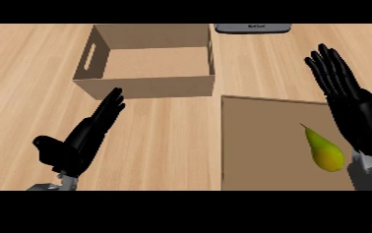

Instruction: Pick the pear from the tray and place it in the cardboard box

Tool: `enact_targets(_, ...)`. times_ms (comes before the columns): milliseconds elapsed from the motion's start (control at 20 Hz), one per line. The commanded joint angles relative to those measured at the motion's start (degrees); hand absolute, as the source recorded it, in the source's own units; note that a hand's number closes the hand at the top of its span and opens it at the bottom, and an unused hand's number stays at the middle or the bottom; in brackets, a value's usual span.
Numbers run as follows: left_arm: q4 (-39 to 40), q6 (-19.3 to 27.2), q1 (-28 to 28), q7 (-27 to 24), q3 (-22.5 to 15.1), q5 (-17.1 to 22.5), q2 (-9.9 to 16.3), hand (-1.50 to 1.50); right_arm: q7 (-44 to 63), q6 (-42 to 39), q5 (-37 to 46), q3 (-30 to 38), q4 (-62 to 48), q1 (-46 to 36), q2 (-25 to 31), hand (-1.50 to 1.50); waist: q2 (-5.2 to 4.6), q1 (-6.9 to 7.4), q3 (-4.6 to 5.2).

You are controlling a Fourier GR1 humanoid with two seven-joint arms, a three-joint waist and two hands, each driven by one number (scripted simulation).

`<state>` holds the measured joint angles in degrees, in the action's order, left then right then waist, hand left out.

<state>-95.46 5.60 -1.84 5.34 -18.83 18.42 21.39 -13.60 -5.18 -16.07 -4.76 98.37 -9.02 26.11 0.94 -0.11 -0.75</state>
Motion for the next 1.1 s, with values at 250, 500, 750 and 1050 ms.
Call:
enact_targets(250,-0.85,1.09,-6.07,-1.36,1.73,-8.34,5.35,0.0,23.45,8.62,-1.14,2.26,-12.63,15.11,1.67,-1.5,-1.37,-2.58,0.85)
enact_targets(500,-0.18,0.84,-5.75,0.06,0.26,-7.62,3.82,0.0,18.67,12.75,25.66,-2.64,-11.3,19.12,16.71,-1.5,-0.99,-2.68,1.12)
enact_targets(750,4.43,0.6,-10.15,-0.24,0.46,-8.64,1.64,0.0,23.28,15.27,36.87,-5.72,-0.88,21.72,22.03,-1.5,-0.81,-2.11,0.95)
enact_targets(1050,7.25,1.29,-11.19,-1.01,-0.99,-10.9,-1.58,0.0,44.68,0.87,30.1,0.28,19.95,21.74,32.47,-1.5,-0.71,-1.52,0.99)
